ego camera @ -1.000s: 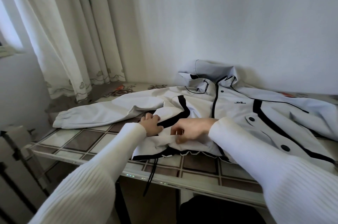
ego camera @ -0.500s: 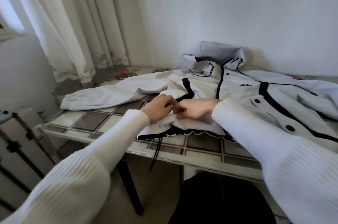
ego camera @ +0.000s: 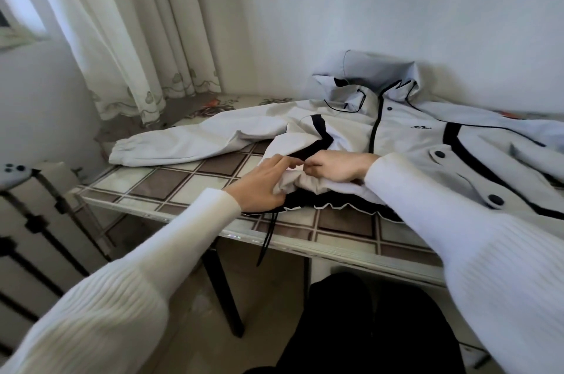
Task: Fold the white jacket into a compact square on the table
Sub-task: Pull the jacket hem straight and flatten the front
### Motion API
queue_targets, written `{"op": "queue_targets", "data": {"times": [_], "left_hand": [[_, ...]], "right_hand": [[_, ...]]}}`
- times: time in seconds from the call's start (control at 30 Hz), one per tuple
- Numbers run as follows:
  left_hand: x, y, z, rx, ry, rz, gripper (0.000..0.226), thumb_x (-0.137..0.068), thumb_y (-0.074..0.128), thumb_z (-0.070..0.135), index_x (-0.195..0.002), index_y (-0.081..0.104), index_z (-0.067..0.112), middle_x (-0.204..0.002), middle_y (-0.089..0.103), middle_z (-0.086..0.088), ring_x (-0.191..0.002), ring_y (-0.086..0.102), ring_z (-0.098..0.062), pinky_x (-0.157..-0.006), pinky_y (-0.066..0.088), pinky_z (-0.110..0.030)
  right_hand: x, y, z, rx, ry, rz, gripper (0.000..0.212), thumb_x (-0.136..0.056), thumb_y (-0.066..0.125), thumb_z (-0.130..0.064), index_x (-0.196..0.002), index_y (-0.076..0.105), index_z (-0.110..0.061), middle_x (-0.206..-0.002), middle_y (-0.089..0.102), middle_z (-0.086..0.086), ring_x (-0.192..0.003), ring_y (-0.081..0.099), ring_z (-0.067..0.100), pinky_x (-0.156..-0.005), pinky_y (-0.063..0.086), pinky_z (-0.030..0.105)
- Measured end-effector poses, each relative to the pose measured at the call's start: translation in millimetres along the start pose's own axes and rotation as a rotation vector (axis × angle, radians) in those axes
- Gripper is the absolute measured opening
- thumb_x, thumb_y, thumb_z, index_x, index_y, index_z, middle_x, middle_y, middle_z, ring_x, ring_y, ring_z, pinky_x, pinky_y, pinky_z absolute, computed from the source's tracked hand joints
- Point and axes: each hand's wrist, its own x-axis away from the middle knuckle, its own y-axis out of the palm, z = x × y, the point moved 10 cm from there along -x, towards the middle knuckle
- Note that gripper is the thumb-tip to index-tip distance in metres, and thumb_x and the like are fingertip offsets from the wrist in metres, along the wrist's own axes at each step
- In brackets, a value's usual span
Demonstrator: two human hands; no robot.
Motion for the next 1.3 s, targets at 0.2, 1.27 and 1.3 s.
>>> {"op": "queue_targets", "data": {"times": [0.2, 1.27, 1.3], "left_hand": [[4.8, 8.3, -5.9, -0.115, 0.029, -0.146, 0.078, -0.084, 0.048, -0.007, -0.150, 0.013, 0.019, -0.149, 0.025, -0.006, -0.137, 0.025, -0.024, -0.112, 0.015, -0.024], [8.0, 5.1, -24.9, 0.212, -0.084, -0.258, 0.040, -0.102, 0.028, 0.028, -0.141, 0.039, 0.029, -0.137, 0.050, 0.006, -0.119, 0.042, -0.004, -0.099, 0.025, -0.015], [8.1, 5.4, -25.8, 0.209, -0.090, -0.272, 0.040, -0.102, 0.029, 0.028, -0.142, 0.038, 0.031, -0.139, 0.049, 0.005, -0.122, 0.042, -0.006, -0.103, 0.026, -0.018]], "right_hand": [[4.5, -10.6, 3.9, 0.000, -0.042, 0.153, 0.032, -0.099, 0.041, -0.013, -0.069, 0.048, -0.019, -0.070, 0.043, -0.008, -0.084, 0.043, 0.014, -0.066, 0.022, 0.020], [41.7, -8.6, -60.1, 0.732, -0.185, 0.529, 0.023, -0.087, 0.044, -0.019, -0.105, 0.053, -0.010, -0.110, 0.059, 0.007, -0.104, 0.054, 0.024, -0.079, 0.040, 0.033], [41.4, -8.1, -60.0, 0.719, -0.198, 0.520, 0.023, -0.087, 0.042, -0.017, -0.106, 0.054, -0.009, -0.111, 0.059, 0.007, -0.106, 0.053, 0.025, -0.081, 0.040, 0.033]]}}
